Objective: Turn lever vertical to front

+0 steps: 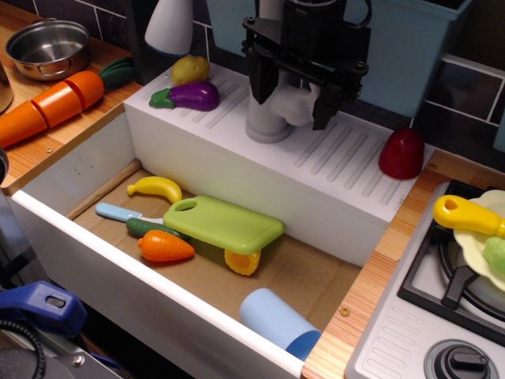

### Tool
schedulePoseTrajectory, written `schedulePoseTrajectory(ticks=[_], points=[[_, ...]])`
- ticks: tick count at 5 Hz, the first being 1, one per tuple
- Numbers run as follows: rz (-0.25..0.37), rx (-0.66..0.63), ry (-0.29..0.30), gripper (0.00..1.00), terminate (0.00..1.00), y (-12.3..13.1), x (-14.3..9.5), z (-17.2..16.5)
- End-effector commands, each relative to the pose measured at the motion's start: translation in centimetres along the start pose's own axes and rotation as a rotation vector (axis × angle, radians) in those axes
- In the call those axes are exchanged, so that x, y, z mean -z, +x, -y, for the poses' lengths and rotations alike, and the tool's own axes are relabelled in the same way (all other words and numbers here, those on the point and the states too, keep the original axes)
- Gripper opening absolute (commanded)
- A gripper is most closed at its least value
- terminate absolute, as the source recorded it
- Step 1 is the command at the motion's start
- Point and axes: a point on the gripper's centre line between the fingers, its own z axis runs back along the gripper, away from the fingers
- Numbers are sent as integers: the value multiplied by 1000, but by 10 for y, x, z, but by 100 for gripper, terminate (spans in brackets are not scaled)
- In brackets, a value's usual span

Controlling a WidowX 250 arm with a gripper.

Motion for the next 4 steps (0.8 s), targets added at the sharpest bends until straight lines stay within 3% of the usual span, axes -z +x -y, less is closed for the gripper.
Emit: schedulePoseTrajectory(ticks=[1, 4], points=[[0, 0, 0, 100, 0, 0, 0, 0], [191, 41, 55, 100, 0, 35, -12, 6]])
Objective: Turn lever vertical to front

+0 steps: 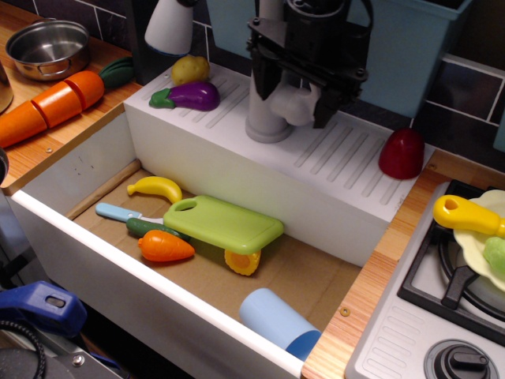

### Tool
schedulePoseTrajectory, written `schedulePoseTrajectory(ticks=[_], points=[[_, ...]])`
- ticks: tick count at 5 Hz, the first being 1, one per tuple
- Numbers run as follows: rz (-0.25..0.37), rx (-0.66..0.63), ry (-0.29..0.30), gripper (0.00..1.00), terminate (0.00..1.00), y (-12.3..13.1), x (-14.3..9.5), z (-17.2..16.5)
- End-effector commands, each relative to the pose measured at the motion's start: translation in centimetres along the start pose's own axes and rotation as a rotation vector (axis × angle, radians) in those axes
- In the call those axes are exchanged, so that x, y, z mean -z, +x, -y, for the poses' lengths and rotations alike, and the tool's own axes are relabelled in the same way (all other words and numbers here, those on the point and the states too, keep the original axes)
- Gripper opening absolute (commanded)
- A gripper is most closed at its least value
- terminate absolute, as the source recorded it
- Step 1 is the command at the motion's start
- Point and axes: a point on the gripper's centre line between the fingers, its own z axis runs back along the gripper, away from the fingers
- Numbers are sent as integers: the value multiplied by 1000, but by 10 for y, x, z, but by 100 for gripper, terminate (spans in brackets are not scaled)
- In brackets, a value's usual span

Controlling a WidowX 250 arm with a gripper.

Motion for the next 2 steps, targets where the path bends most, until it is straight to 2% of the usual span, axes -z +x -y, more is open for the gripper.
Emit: schedulePoseTrajectory(ticks=[1, 2], points=[[117, 2, -10, 100, 0, 32, -13, 2], [130, 25, -28, 100, 0, 45, -9, 2]])
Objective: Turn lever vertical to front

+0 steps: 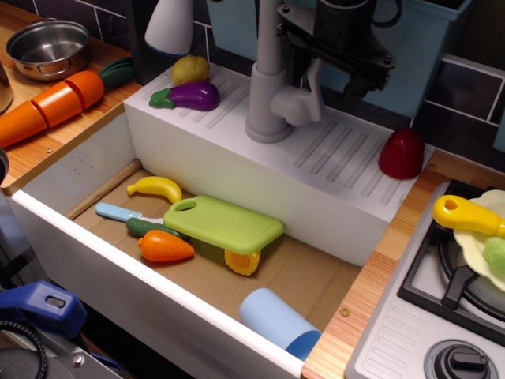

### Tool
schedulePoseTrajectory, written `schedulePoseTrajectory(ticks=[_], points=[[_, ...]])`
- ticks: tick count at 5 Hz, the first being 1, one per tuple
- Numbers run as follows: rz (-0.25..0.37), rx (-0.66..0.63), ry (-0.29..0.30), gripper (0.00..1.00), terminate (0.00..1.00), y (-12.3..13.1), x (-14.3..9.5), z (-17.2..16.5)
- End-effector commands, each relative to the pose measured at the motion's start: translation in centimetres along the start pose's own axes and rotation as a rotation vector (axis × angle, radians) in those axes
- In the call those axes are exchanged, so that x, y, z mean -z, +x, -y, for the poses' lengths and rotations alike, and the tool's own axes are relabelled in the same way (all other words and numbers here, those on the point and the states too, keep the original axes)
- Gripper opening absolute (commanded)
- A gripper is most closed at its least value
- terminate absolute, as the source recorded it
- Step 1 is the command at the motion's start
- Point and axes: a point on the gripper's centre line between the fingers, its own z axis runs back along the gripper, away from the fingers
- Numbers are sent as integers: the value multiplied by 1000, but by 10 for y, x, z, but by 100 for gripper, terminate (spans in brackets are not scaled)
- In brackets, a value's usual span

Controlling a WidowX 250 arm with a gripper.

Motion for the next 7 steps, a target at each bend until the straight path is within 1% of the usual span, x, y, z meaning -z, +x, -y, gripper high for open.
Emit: schedulePoseTrajectory(ticks=[1, 2, 3, 6, 7], points=[[59, 11, -3, 100, 0, 22, -10, -5], [51, 13, 7, 100, 0, 24, -10, -9], [45, 1, 31, 0, 0, 21, -10, -10], [28, -55, 25, 0, 0, 5, -11, -5], [59, -114, 55, 0, 0, -15, -7, 3]])
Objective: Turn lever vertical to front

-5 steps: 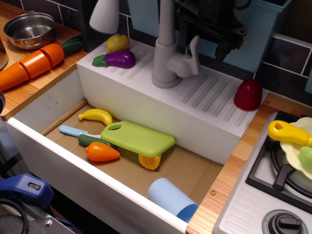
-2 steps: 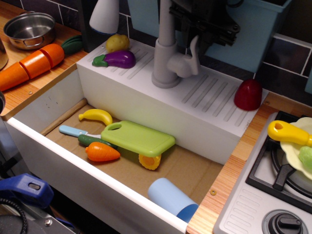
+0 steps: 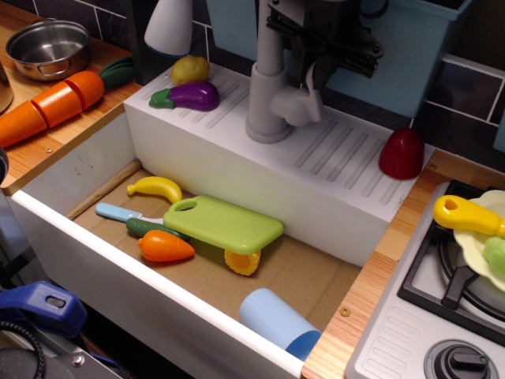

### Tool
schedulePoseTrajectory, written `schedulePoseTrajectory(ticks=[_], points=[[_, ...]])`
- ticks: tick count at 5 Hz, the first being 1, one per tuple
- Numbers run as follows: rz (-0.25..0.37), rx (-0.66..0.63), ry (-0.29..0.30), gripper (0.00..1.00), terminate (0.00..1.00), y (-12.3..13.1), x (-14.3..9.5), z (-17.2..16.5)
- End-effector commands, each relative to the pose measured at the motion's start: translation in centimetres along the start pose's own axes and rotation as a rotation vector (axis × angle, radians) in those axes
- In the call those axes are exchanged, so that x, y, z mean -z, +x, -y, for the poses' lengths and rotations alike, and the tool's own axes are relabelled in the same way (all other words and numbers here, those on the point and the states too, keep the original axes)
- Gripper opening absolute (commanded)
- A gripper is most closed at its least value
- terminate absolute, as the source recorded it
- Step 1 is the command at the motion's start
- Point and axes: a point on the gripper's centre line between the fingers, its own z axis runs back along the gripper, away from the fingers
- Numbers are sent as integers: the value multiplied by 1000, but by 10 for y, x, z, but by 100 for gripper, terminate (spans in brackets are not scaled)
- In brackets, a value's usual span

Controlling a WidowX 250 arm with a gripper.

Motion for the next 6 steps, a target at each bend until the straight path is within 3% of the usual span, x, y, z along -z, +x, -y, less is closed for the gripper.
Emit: schedulePoseTrajectory(ticks=[1, 3, 5, 6], points=[[34, -74, -16, 0, 0, -25, -7, 5], [74, -159, -38, 0, 0, -59, 18, 12], [103, -174, -81, 0, 0, -61, 41, 6], [102, -162, -80, 0, 100, -56, 41, 5]])
